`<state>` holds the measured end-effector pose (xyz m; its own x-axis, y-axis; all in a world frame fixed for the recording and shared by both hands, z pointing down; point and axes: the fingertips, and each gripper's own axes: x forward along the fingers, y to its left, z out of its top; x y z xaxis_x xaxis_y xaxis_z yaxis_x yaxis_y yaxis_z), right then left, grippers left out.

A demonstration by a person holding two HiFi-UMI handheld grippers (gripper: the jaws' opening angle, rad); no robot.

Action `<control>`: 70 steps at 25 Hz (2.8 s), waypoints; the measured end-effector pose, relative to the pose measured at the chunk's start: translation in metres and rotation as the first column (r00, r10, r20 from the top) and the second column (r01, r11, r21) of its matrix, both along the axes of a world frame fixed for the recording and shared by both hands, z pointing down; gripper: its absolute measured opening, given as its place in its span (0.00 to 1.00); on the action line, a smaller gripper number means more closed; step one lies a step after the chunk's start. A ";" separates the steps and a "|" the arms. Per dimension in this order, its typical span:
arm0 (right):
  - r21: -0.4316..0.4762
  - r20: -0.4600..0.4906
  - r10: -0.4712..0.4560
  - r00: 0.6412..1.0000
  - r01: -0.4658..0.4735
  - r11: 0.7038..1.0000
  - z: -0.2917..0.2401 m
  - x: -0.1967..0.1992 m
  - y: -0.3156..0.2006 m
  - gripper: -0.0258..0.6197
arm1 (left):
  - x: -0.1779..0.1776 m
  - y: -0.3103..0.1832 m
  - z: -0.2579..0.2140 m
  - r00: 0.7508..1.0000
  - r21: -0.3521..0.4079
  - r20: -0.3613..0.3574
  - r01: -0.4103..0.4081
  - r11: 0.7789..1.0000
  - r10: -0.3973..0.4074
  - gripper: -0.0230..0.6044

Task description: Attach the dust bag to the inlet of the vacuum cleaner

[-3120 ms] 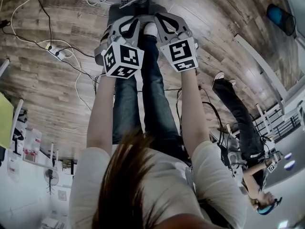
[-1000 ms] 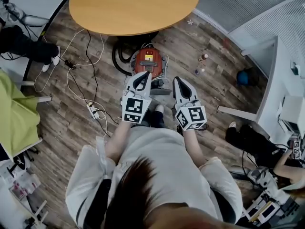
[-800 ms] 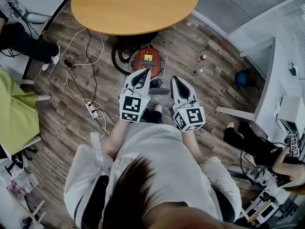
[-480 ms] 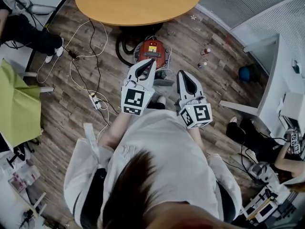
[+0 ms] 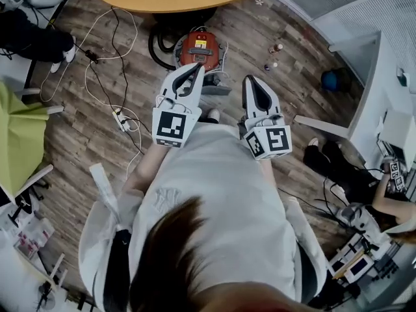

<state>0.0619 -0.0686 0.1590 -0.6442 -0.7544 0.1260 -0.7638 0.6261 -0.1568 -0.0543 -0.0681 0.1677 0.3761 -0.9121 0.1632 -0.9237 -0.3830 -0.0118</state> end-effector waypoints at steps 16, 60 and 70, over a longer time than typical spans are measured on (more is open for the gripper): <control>-0.033 -0.052 -0.040 0.998 0.038 0.999 0.024 -0.014 -0.011 0.04 | 0.006 -0.001 0.014 0.999 -0.031 -0.023 0.021 0.999 -0.022 0.06; -0.082 -0.098 -0.098 0.990 0.091 0.993 0.047 -0.033 0.005 0.04 | 0.024 0.015 0.026 0.998 -0.055 -0.055 0.008 0.998 -0.011 0.06; -0.084 -0.100 -0.096 0.990 0.088 0.993 0.048 -0.033 -0.001 0.04 | 0.025 0.009 0.026 0.998 -0.055 -0.061 0.002 0.998 -0.006 0.06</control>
<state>0.0287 -0.0693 0.2074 -0.6911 -0.6774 0.2523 -0.7180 0.6835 -0.1315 -0.0294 -0.0593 0.1939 0.3834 -0.9039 0.1895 -0.9235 -0.3779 0.0660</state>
